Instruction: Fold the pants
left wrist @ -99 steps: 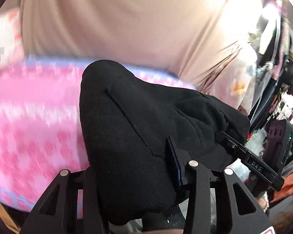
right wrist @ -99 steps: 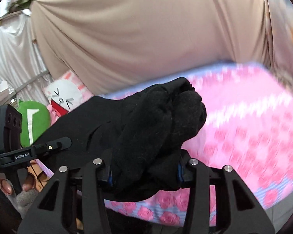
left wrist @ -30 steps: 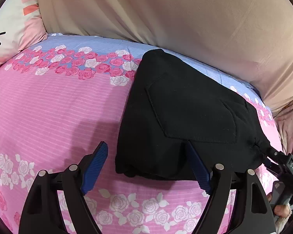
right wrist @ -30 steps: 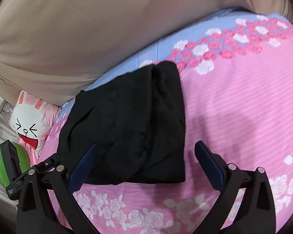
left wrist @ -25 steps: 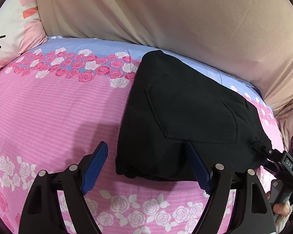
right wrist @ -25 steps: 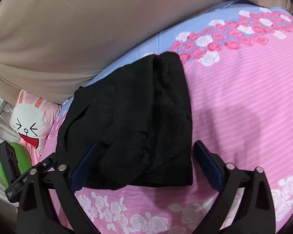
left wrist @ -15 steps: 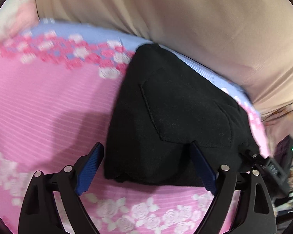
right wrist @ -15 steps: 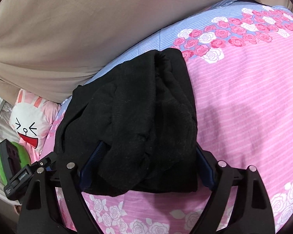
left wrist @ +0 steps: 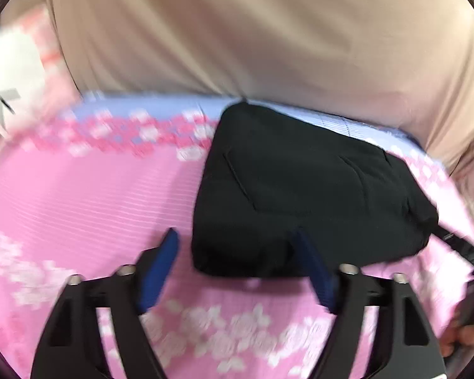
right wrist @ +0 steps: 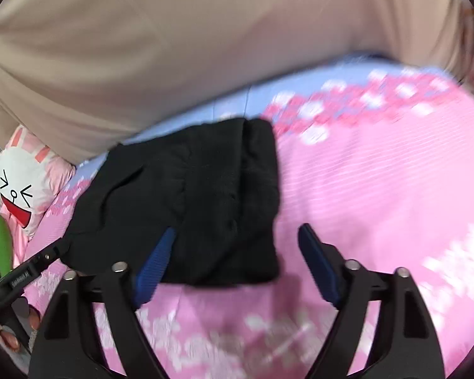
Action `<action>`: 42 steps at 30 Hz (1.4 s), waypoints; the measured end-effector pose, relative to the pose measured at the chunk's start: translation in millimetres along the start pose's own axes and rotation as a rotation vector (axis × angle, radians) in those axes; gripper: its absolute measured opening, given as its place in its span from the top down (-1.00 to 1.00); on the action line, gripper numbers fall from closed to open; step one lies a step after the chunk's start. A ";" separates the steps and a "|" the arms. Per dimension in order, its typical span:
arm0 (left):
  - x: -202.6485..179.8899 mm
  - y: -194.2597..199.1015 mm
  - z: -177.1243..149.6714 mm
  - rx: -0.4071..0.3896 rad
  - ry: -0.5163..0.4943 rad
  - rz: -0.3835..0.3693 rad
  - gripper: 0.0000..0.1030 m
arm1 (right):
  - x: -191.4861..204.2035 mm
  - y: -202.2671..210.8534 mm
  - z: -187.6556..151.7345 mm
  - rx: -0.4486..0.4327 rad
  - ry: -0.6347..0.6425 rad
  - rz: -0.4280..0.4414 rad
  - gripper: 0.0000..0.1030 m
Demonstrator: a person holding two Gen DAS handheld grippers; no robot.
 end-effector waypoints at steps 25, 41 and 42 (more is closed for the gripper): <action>-34.1 31.7 -58.7 -0.075 -0.089 0.122 -0.79 | 19.0 54.9 -82.1 -0.052 0.180 -0.152 -0.91; -36.1 30.7 -62.0 -0.066 -0.059 0.105 -0.79 | 19.8 56.8 -81.1 -0.065 0.184 -0.157 -0.91; -36.0 30.7 -62.2 -0.065 -0.060 0.106 -0.79 | 20.2 57.2 -81.4 -0.065 0.183 -0.157 -0.91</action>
Point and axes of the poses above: each gripper's, at about its wrist camera, not at the fingertips, and y roughly against the way its jaws point, x to its left, z to its top, the point moved 10 cm from there along -y, roughly the way its jaws point, and after that the axes turned 12 degrees about -z, right-handed, at the moved point
